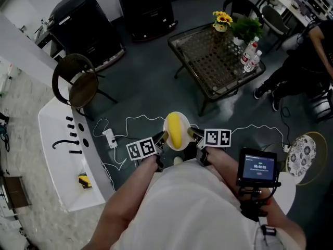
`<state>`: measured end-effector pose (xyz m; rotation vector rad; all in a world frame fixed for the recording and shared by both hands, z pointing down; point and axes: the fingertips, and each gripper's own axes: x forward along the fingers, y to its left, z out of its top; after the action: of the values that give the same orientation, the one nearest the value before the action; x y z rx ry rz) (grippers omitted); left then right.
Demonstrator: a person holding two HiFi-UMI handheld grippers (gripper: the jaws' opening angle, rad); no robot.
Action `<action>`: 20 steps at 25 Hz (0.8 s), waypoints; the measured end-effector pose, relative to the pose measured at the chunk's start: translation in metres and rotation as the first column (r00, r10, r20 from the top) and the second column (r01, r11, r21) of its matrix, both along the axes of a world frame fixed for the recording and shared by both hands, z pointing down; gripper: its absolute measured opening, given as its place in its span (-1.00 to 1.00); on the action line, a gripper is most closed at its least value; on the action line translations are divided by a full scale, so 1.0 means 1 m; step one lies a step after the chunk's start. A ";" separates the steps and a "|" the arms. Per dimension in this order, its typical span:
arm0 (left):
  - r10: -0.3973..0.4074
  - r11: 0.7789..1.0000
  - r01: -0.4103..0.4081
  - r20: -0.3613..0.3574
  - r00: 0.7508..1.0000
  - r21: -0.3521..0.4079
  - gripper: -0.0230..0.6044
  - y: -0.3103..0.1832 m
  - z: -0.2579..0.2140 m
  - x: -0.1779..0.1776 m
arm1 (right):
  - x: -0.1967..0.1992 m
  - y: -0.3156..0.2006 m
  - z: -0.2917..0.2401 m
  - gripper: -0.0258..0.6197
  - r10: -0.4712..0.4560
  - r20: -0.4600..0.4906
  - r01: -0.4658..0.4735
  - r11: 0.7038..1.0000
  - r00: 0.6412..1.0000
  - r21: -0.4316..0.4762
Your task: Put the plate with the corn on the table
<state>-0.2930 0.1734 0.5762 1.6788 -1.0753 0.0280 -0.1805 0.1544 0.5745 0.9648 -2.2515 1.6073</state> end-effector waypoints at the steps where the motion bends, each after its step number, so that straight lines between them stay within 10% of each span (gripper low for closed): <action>1: -0.010 1.000 0.010 0.004 1.000 -0.003 -0.81 -0.003 0.002 -0.003 | -0.003 -0.004 0.002 -0.82 -0.014 0.004 0.014 1.000 1.000 -0.003; 20: -0.020 0.998 0.023 0.046 0.999 -0.066 -0.81 -0.160 0.012 0.007 | 0.006 -0.163 0.020 -0.81 -0.052 0.047 0.055 0.996 0.998 -0.074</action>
<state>-0.2858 0.0138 0.5883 1.6131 -1.1143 0.0872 -0.1749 -0.0086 0.5946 0.8509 -2.2084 1.6941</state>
